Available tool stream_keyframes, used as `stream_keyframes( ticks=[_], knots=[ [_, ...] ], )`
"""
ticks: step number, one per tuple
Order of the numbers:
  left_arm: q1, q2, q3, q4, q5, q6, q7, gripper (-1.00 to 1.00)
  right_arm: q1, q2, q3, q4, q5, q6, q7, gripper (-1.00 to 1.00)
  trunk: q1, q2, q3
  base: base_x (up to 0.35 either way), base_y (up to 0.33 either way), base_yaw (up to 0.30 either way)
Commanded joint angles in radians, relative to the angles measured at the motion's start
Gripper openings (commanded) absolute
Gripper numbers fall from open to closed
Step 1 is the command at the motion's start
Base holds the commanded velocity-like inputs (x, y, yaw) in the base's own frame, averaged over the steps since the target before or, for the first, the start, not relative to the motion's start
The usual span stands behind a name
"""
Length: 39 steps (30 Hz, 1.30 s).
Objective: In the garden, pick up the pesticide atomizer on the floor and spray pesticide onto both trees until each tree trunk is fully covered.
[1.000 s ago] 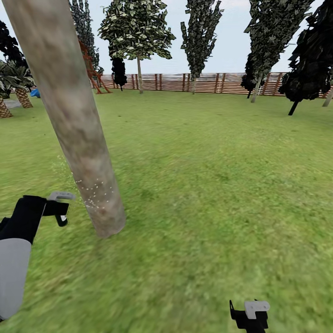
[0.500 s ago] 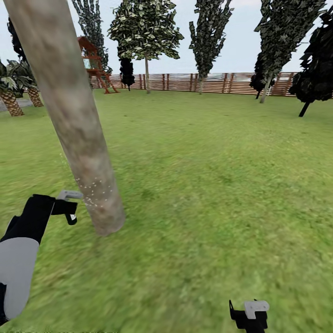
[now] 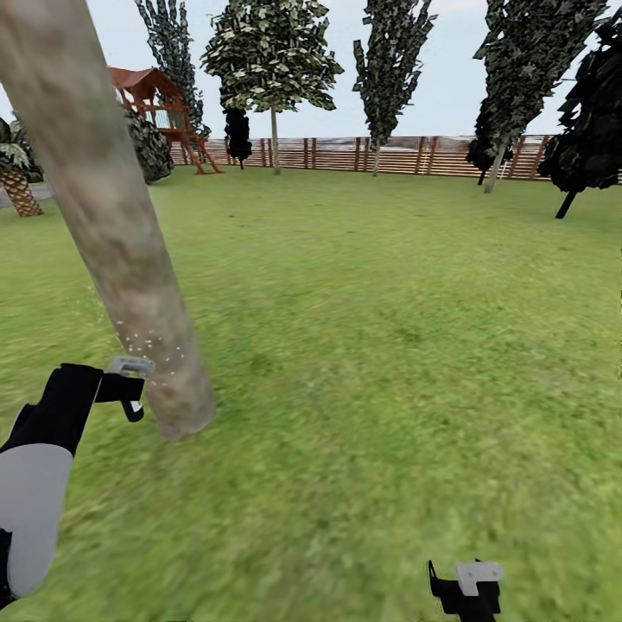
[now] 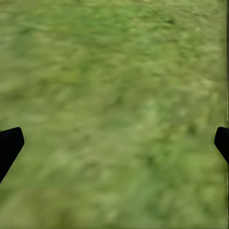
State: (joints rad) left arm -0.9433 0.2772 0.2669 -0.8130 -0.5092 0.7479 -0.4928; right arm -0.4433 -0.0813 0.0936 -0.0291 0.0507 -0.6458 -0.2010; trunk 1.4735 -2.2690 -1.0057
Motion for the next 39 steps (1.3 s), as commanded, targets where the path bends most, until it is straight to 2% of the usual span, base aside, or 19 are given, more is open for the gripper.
stream_keyframes(
  ticks=[1, 7, 11, 19, 24, 39],
  knots=[
    [0.000, 0.001, 0.000, 0.000, 0.000, 0.000, 0.000, -1.00, 0.000, 0.000, 0.000, 0.000, 0.000, 0.000, 0.000, 1.00, 0.000, 0.000, 0.000, -0.067, -0.272, 0.000],
    [0.011, 0.001, 0.000, -0.060, -0.001, 0.010, 0.003, -1.00, 0.000, 0.001, 0.000, 0.000, 0.000, 0.000, 0.000, 1.00, 0.000, 0.000, 0.000, -0.089, -0.131, 0.011],
    [0.017, 0.007, 0.001, -0.066, -0.004, 0.010, 0.004, -1.00, 0.000, 0.002, 0.000, 0.000, 0.000, 0.000, 0.000, 1.00, 0.000, 0.000, 0.000, -0.006, -0.006, 0.218],
    [0.019, 0.002, 0.001, -0.068, 0.004, 0.010, 0.001, -1.00, 0.000, 0.002, 0.000, 0.000, 0.000, 0.000, 0.001, 1.00, 0.000, 0.000, 0.000, 0.000, 0.000, 0.272],
    [0.019, 0.001, 0.000, -0.069, 0.005, 0.009, 0.004, -1.00, 0.000, 0.002, 0.000, 0.000, 0.000, 0.000, 0.002, 1.00, 0.000, 0.000, 0.000, 0.011, -0.111, 0.059],
    [0.019, -0.005, 0.000, -0.054, 0.003, 0.008, 0.009, -1.00, 0.000, 0.000, 0.000, 0.000, 0.000, 0.000, 0.002, 1.00, 0.000, 0.000, 0.000, 0.195, -0.218, 0.001]
  ],
)
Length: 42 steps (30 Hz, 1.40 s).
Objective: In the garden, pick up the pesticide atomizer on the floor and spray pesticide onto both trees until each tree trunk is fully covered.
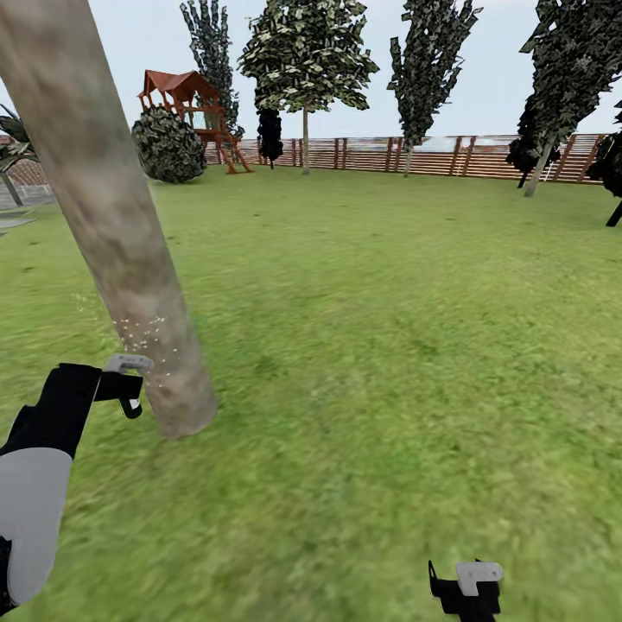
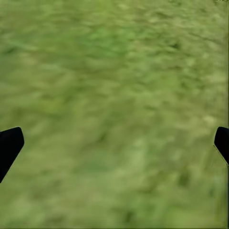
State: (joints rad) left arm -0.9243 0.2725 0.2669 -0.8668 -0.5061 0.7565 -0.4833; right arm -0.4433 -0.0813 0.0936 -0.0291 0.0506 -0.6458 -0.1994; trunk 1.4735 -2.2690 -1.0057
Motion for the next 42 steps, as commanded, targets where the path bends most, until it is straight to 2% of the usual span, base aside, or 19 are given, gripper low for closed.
stream_keyframes(
  ticks=[1, 14, 22, 27, 33, 42],
  knots=[
    [0.000, 0.000, 0.000, 0.000, 0.000, 0.000, 0.000, -1.00, 0.000, 0.000, 0.000, 0.000, 0.000, 0.000, 0.000, 1.00, 0.000, 0.000, 0.000, 0.240, -0.186, 0.000],
    [-0.001, 0.001, 0.003, 0.000, 0.000, 0.000, 0.000, -1.00, 0.000, 0.001, 0.000, 0.000, 0.000, 0.000, 0.000, 1.00, 0.000, 0.000, 0.000, 0.240, -0.186, 0.004],
    [-0.001, 0.001, 0.004, 0.000, 0.000, 0.000, 0.000, -1.00, 0.000, 0.002, 0.000, 0.000, 0.000, 0.000, 0.000, 1.00, 0.000, 0.000, 0.000, 0.228, -0.196, 0.202],
    [0.001, 0.002, 0.051, 0.000, -0.002, -0.007, 0.000, -1.00, 0.000, 0.002, 0.000, 0.000, 0.000, 0.000, 0.000, 1.00, 0.000, 0.000, 0.000, 0.210, -0.205, 0.275],
    [0.002, 0.001, 0.052, 0.002, -0.001, -0.009, 0.000, -1.00, 0.000, 0.002, 0.000, 0.000, 0.000, 0.000, 0.000, 1.00, 0.000, 0.000, 0.000, 0.152, -0.237, 0.243],
    [0.002, 0.002, 0.053, 0.002, -0.003, -0.009, 0.000, -1.00, 0.000, 0.002, 0.000, 0.000, 0.000, 0.000, 0.000, 1.00, 0.000, 0.000, 0.000, 0.136, -0.245, 0.016]
  ],
)
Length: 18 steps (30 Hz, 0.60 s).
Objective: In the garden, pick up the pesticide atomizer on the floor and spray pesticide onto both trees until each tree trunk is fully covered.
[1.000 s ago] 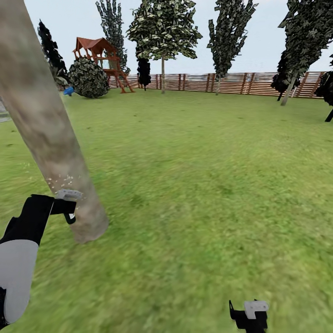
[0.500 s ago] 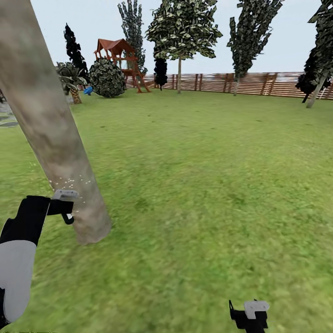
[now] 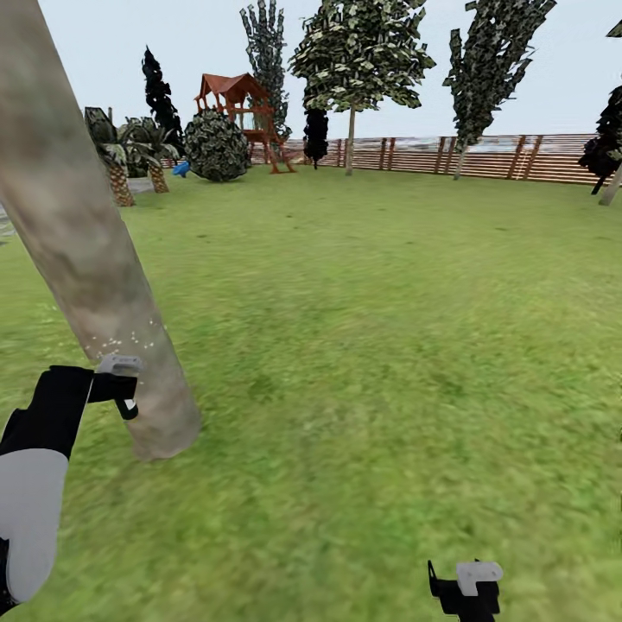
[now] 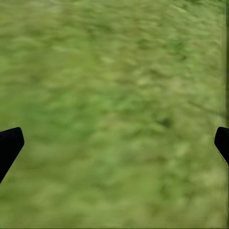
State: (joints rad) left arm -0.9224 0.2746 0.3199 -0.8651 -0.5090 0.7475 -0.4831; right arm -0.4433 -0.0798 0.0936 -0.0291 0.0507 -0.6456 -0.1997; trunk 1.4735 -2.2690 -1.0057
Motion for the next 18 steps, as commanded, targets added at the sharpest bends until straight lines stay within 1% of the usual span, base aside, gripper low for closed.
stream_keyframes(
  ticks=[1, 4, 12, 14, 15, 16, 17, 18],
  knots=[
    [0.000, 0.000, 0.000, 0.000, 0.000, 0.000, 0.000, -1.00, 0.000, 0.000, 0.000, 0.000, 0.000, 0.000, 0.000, 1.00, 0.000, 0.000, 0.000, 0.111, -0.256, 0.111],
    [-0.001, 0.000, -0.001, 0.000, -0.001, 0.001, 0.000, -1.00, 0.000, 0.000, 0.000, 0.000, 0.000, 0.000, 0.000, 1.00, 0.000, 0.000, 0.000, 0.050, -0.265, 0.223],
    [-0.001, 0.000, 0.001, 0.000, -0.003, 0.001, 0.000, -1.00, 0.000, 0.000, 0.000, 0.000, 0.000, 0.000, 0.000, 1.00, 0.000, 0.000, 0.000, 0.002, -0.273, 0.276],
    [0.000, -0.002, 0.000, 0.039, 0.002, 0.000, 0.000, -1.00, 0.000, 0.000, 0.000, 0.000, 0.000, 0.000, 0.000, 1.00, 0.000, 0.000, 0.000, 0.000, -0.273, 0.250],
    [0.000, -0.007, 0.000, 0.065, 0.004, -0.001, 0.000, -1.00, 0.000, 0.000, 0.000, 0.000, 0.000, 0.001, 0.000, 1.00, 0.000, 0.000, 0.000, 0.000, -0.273, 0.119],
    [0.000, -0.020, 0.000, 0.085, 0.003, -0.002, 0.001, -1.00, 0.000, 0.000, 0.000, 0.000, 0.000, 0.000, 0.000, 1.00, 0.000, 0.000, 0.000, 0.000, -0.273, 0.061],
    [0.000, -0.040, 0.002, 0.097, 0.003, -0.004, 0.014, -1.00, 0.000, 0.000, 0.000, 0.000, 0.000, 0.001, 0.000, 1.00, 0.000, 0.000, 0.000, 0.000, -0.273, 0.025],
    [0.000, -0.053, 0.003, 0.101, 0.004, -0.004, 0.036, -1.00, 0.000, 0.000, 0.000, 0.000, 0.000, 0.000, 0.000, 1.00, 0.000, 0.000, 0.000, 0.000, -0.273, 0.013]
  ],
)
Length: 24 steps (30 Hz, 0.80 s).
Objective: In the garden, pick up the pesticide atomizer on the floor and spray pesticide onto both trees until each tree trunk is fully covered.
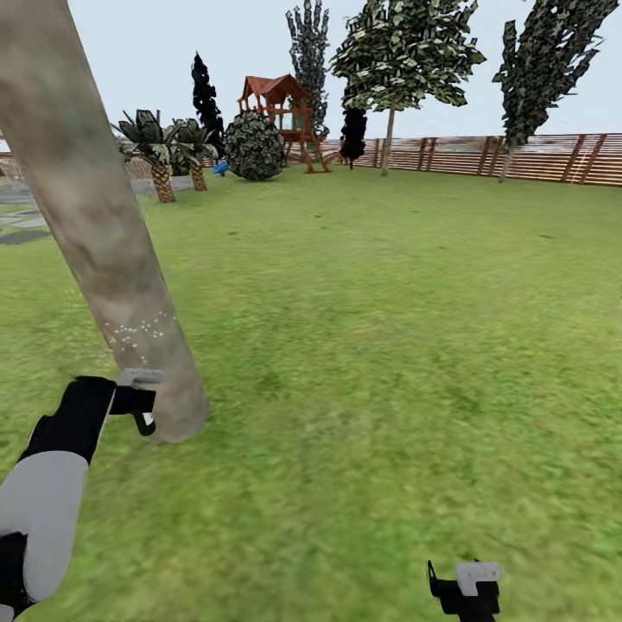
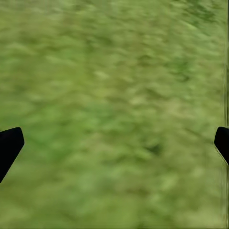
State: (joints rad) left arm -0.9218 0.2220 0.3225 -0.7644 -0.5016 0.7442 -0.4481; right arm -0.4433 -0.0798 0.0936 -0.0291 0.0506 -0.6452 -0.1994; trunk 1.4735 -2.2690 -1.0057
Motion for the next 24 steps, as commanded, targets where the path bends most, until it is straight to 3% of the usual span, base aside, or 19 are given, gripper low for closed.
stream_keyframes(
  ticks=[1, 4, 6, 10, 13, 16, 18, 21, 24],
  knots=[
    [0.000, -0.007, 0.001, 0.002, -0.002, -0.001, 0.026, -1.00, 0.000, 0.000, 0.000, 0.000, 0.000, 0.000, 0.000, 1.00, 0.000, 0.000, 0.000, 0.000, -0.273, 0.007],
    [-0.001, -0.009, 0.015, 0.003, -0.003, -0.003, 0.064, -1.00, 0.000, 0.000, 0.000, 0.000, 0.000, 0.000, 0.000, 1.00, 0.000, 0.000, 0.000, 0.000, -0.273, 0.002],
    [0.000, 0.010, 0.080, 0.003, -0.006, -0.021, 0.070, -1.00, 0.000, 0.000, 0.000, 0.000, 0.000, 0.000, 0.000, 1.00, 0.000, 0.000, 0.000, 0.000, -0.273, 0.000],
    [0.006, 0.055, 0.143, 0.009, -0.012, -0.089, 0.072, -1.00, 0.000, 0.000, 0.000, 0.000, 0.000, 0.000, 0.000, 1.00, 0.000, 0.000, 0.000, 0.047, -0.273, 0.000],
    [0.036, 0.051, 0.144, 0.009, -0.011, -0.098, 0.073, -1.00, 0.000, 0.000, 0.000, 0.000, 0.000, 0.001, -0.001, 1.00, 0.000, 0.000, 0.000, 0.083, -0.273, 0.000],
    [0.044, -0.002, 0.144, 0.002, -0.006, -0.100, 0.074, -1.00, 0.000, 0.000, 0.000, 0.000, 0.000, 0.001, -0.001, 1.00, 0.000, 0.000, 0.000, 0.128, -0.265, 0.168],
    [0.044, -0.014, 0.146, 0.000, -0.005, -0.100, 0.074, -1.00, 0.000, 0.000, 0.000, 0.000, 0.000, 0.001, -0.001, 1.00, 0.000, 0.000, 0.000, 0.133, -0.198, 0.261],
    [0.052, -0.002, 0.155, 0.002, -0.010, -0.101, 0.074, -1.00, 0.000, 0.000, 0.000, 0.000, 0.000, 0.000, 0.000, 1.00, 0.000, 0.000, 0.000, 0.034, -0.048, 0.274],
    [0.080, 0.031, 0.161, 0.000, -0.008, -0.102, 0.074, -1.00, 0.000, 0.000, 0.000, 0.000, 0.000, 0.000, 0.000, 1.00, 0.000, 0.000, 0.000, 0.003, -0.004, 0.277]
  ],
)
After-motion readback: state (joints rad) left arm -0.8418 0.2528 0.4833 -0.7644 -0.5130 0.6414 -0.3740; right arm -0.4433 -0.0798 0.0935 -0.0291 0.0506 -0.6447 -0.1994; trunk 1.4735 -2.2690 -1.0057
